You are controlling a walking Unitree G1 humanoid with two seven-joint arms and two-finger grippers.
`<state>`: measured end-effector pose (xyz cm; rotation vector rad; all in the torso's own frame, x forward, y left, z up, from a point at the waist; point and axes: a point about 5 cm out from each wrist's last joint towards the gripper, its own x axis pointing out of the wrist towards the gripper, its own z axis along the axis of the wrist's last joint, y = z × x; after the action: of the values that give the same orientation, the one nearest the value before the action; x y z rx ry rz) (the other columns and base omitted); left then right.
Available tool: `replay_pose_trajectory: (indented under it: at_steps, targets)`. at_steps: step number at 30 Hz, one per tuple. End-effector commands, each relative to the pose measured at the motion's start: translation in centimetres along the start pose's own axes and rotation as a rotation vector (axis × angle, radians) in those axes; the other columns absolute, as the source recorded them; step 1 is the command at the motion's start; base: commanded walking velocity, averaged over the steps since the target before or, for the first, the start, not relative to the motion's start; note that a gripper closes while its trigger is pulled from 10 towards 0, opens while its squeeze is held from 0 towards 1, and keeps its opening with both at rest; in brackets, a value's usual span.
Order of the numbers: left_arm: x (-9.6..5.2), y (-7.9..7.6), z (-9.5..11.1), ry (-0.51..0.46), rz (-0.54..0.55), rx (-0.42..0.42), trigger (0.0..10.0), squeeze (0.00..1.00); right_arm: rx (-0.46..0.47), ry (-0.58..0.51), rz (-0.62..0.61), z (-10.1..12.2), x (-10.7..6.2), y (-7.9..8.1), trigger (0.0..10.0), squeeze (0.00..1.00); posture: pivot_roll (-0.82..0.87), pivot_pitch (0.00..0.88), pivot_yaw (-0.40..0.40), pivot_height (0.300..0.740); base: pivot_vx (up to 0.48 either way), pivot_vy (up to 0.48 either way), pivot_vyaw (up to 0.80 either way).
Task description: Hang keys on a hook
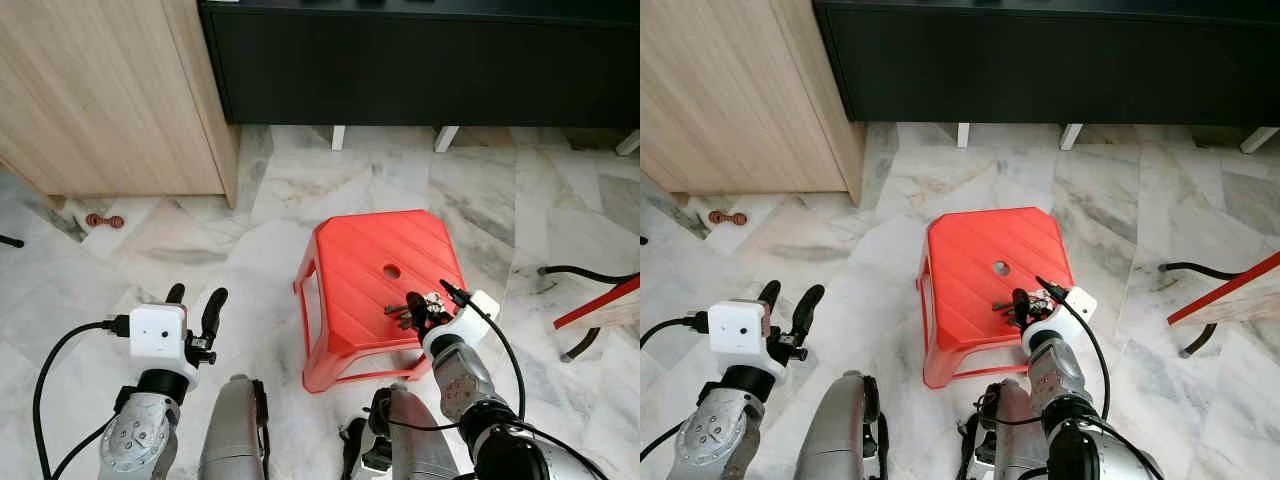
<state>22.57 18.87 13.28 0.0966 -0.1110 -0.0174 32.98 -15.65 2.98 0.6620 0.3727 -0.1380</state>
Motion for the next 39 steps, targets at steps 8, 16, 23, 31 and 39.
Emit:
replay_pose_trajectory:
  at_steps: [8, 16, 23, 31, 39]
  targets:
    - [-0.6, 0.0, -0.3, 0.031, 0.007, 0.003, 10.0, 0.00, 0.020, 0.012, -0.055, -0.3, -0.3, -1.4, 0.0, 0.00, 0.30, 0.358, -0.096, 0.635, 0.000, 0.000, 0.00]
    - [-0.8, 0.0, -0.3, 0.038, 0.010, 0.005, 10.0, 0.00, 0.025, 0.016, -0.067, -0.5, -0.4, -1.6, 0.0, 0.00, 0.30, 0.365, -0.097, 0.635, 0.000, 0.000, 0.00]
    - [-1.1, -0.1, -0.3, 0.041, 0.008, 0.006, 10.0, 0.00, 0.027, 0.025, -0.078, -0.7, -0.6, -1.9, 0.0, 0.00, 0.30, 0.377, -0.098, 0.635, 0.000, 0.000, 0.00]
    - [-1.3, -0.2, -0.4, 0.050, 0.012, 0.003, 10.0, 0.00, 0.018, 0.030, -0.078, -0.8, -0.7, -2.2, 0.0, 0.00, 0.29, 0.386, -0.101, 0.635, 0.000, 0.000, 0.00]
    - [-1.5, -0.3, -0.5, 0.058, 0.017, 0.001, 10.0, 0.00, 0.011, 0.026, -0.061, -0.9, -0.6, -1.9, 0.0, 0.00, 0.29, 0.392, -0.106, 0.635, 0.000, 0.000, 0.00]
